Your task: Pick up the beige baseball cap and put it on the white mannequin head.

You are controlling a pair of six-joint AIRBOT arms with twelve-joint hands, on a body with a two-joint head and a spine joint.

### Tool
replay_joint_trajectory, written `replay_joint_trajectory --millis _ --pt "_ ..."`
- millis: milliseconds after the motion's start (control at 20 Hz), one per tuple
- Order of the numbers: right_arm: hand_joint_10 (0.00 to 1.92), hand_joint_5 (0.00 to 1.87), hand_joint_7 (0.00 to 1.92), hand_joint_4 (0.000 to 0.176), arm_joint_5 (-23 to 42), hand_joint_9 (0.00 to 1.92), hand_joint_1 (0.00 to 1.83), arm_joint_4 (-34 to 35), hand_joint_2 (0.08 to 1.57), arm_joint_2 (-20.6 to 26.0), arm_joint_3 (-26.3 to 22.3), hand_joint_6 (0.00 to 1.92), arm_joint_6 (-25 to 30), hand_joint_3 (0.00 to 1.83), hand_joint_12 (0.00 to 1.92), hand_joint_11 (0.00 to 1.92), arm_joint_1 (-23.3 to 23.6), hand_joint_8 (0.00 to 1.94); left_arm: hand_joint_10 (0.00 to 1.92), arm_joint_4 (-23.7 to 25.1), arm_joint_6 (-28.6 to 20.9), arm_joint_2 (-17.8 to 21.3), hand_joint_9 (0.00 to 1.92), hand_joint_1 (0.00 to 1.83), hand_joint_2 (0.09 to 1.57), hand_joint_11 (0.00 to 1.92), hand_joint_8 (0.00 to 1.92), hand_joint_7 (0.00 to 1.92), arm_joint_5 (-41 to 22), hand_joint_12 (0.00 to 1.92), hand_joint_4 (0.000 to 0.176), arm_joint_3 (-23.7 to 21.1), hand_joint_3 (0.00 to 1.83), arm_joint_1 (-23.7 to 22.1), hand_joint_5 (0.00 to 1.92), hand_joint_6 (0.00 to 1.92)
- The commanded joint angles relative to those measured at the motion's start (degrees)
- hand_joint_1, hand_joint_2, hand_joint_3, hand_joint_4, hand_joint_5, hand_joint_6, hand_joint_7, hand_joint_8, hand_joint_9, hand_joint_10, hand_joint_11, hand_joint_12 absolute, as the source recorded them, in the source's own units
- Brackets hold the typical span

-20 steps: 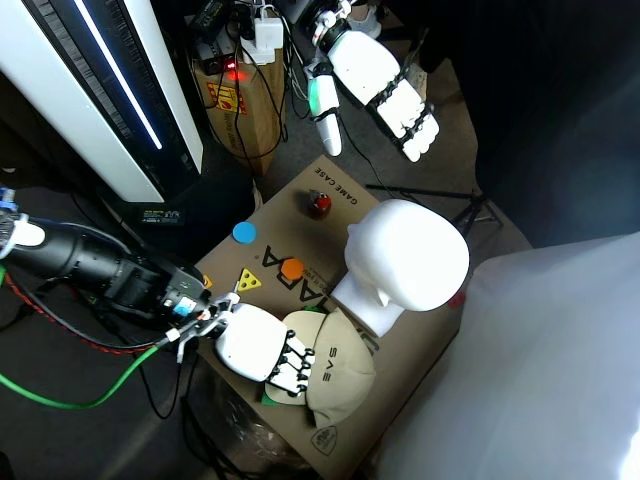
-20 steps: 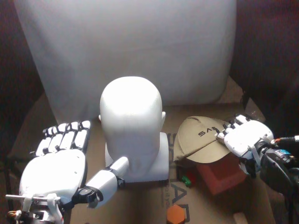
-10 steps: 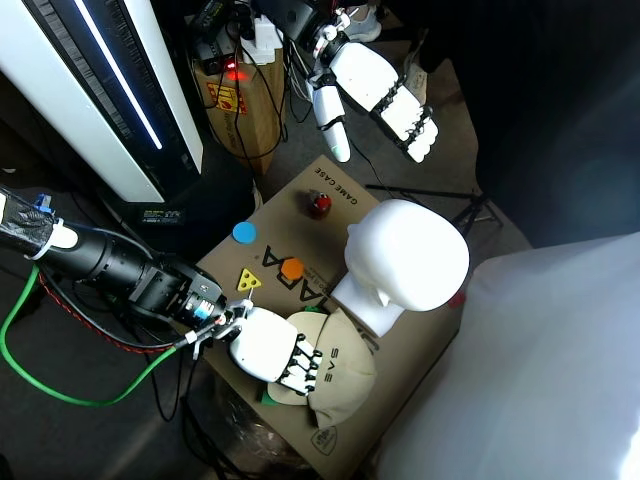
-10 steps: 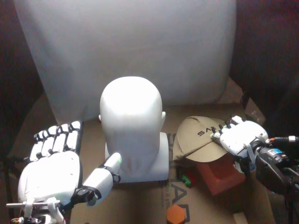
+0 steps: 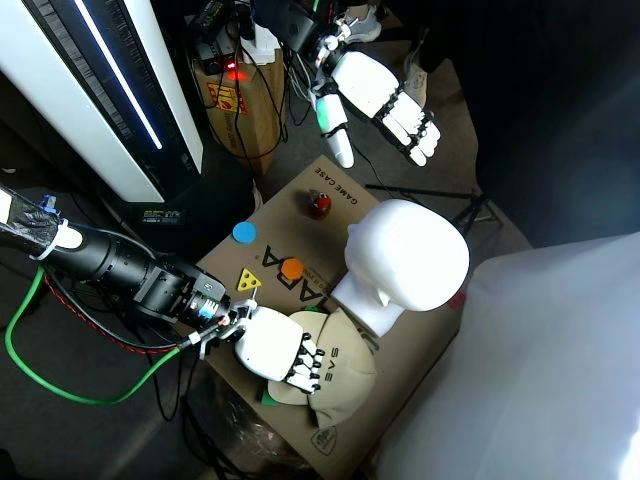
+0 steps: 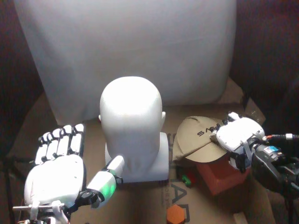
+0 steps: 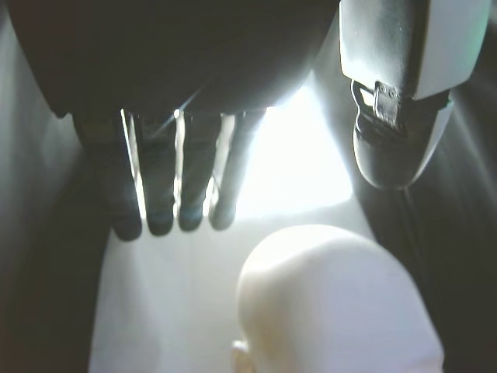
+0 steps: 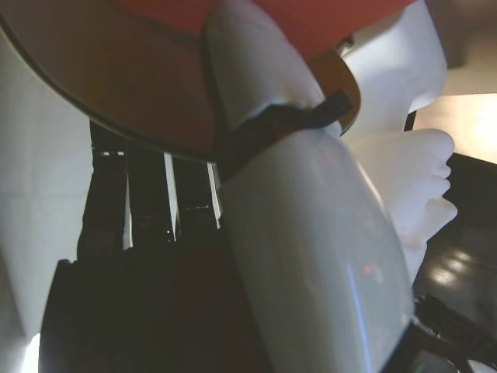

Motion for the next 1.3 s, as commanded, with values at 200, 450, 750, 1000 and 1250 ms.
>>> replay_joint_trajectory --millis 200,450,750,1000,1250 --pt "0.03 0.76 0.76 0.0 5.2 0.68 1.23 -0.7 1.1 -0.5 1.0 0.03 0.8 0.0 1.17 0.19 0.9 0.01 0.0 3.0 -1.1 0.1 0.0 0.0 1.15 0.0 0.0 0.0 -5.3 0.0 0.0 0.9 0.0 -0.1 0.03 0.0" --pt "1.44 0.91 0.95 0.0 5.8 0.68 1.26 -1.2 1.15 -1.0 1.3 0.91 1.0 0.0 1.8 0.51 0.6 1.2 0.0 2.7 -1.2 0.0 0.0 0.0 1.15 0.01 0.01 0.04 -4.9 0.01 0.0 1.0 0.0 0.0 0.05 0.01" --pt "1.47 0.91 0.97 0.0 7.1 0.69 1.24 -1.3 1.14 -1.4 2.4 0.95 1.6 0.0 1.82 0.42 1.3 1.22 0.0 3.5 -1.4 0.0 0.0 0.0 1.16 0.01 0.01 0.02 -4.7 0.01 0.0 1.4 0.0 0.0 0.06 0.01" --pt "1.39 0.92 0.98 0.0 12.1 0.72 1.24 -3.2 1.14 -2.1 5.1 0.92 2.4 0.0 1.76 0.5 2.6 1.22 0.0 3.8 -2.7 -0.1 0.0 0.0 1.16 0.01 0.0 0.01 -4.7 0.01 0.0 2.1 0.0 0.0 0.04 0.0" --pt "1.39 0.91 0.98 0.0 25.5 0.7 1.24 -9.9 1.14 -2.3 5.3 0.93 2.7 0.0 1.79 0.46 3.3 1.2 0.0 5.1 -2.9 -0.1 0.0 0.0 1.16 0.0 0.0 0.01 -4.7 0.0 0.0 2.6 0.0 -0.4 0.02 0.0"
